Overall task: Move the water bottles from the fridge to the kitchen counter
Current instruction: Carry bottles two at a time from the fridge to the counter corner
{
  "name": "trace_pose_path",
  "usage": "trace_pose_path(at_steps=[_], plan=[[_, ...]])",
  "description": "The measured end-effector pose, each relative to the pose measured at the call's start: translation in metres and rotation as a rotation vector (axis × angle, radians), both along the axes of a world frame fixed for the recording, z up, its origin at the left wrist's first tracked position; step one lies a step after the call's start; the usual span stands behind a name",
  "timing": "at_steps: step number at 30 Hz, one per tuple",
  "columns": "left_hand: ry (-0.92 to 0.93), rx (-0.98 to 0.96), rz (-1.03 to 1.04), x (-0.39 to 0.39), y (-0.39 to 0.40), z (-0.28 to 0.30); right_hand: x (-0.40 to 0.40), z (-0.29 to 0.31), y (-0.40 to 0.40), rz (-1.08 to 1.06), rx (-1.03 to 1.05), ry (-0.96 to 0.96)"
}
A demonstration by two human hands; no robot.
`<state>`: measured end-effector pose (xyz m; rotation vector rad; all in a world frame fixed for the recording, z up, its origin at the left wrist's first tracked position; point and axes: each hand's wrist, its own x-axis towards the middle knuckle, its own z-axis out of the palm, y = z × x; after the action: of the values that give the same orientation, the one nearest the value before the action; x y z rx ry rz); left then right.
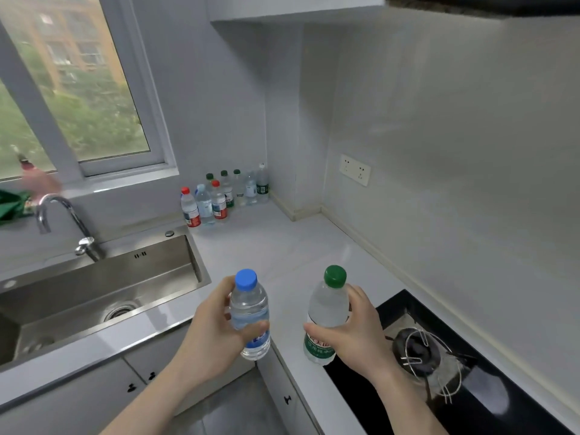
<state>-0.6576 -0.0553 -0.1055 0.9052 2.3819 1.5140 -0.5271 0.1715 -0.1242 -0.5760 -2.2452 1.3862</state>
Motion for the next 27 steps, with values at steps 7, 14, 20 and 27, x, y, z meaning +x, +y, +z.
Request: trace_pose_path(at_steps=[7,14,20,27], plan=[[0.028,-0.034,-0.044,-0.108,-0.018,-0.007,-0.104,-0.007,-0.015,-0.032,-0.010,-0.017],[0.026,-0.120,-0.112,-0.207,-0.032,-0.012,-0.184,-0.012,-0.035,-0.068,-0.035,-0.055],[0.025,-0.158,-0.122,-0.277,-0.023,-0.017,-0.242,-0.017,-0.033,-0.068,-0.039,-0.103],[0.075,-0.261,-0.071,-0.354,0.013,-0.029,-0.324,-0.034,-0.001,-0.072,-0.060,-0.139]])
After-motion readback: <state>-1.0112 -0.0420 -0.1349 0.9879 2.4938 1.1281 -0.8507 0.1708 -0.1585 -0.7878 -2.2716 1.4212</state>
